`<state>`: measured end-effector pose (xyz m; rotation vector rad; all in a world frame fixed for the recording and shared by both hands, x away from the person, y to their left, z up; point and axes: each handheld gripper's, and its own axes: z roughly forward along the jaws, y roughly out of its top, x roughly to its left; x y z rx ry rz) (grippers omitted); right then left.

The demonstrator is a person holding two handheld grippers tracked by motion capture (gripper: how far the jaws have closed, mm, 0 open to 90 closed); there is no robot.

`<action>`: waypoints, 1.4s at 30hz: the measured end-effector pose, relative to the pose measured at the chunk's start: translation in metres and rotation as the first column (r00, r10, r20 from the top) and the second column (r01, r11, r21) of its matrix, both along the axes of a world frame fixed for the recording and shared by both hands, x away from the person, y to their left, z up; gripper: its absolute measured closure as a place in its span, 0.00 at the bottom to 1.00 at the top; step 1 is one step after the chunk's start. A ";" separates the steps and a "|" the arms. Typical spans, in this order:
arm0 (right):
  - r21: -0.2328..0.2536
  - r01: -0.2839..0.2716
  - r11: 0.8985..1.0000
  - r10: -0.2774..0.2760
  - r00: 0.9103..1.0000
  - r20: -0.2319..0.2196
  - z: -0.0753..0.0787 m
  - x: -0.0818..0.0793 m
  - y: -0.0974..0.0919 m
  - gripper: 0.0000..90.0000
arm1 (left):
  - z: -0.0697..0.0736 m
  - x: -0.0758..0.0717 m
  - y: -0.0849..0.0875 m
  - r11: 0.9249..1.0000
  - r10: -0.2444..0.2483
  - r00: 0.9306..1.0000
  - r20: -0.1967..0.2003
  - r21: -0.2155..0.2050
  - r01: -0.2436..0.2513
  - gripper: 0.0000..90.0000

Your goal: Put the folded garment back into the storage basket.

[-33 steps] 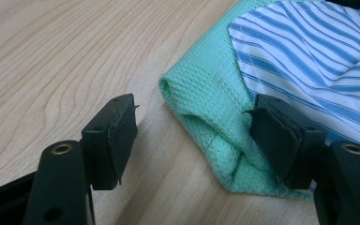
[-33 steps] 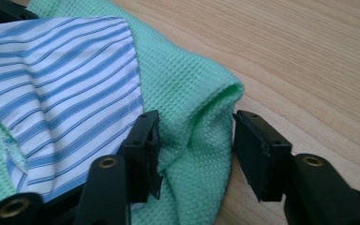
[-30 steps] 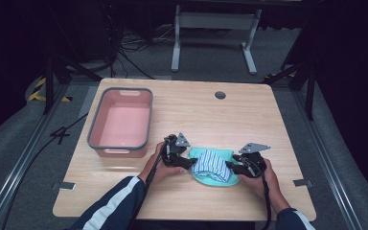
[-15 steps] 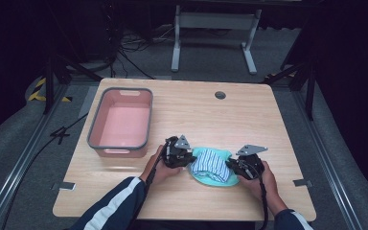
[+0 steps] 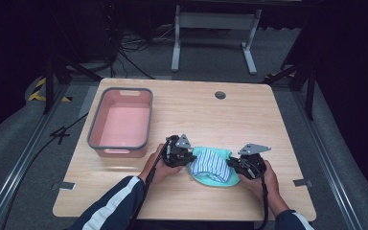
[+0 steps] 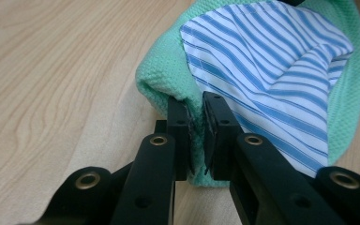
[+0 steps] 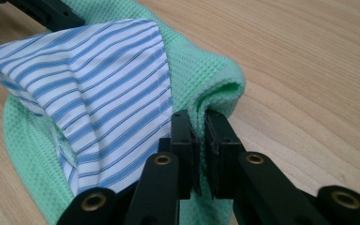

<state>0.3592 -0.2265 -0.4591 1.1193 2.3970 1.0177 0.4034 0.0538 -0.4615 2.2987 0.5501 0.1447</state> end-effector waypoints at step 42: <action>0.079 -0.047 0.996 0.039 0.995 0.096 0.081 0.020 0.045 0.92 | 0.085 0.003 0.036 0.998 0.061 0.989 0.135 -0.032 -0.057 0.92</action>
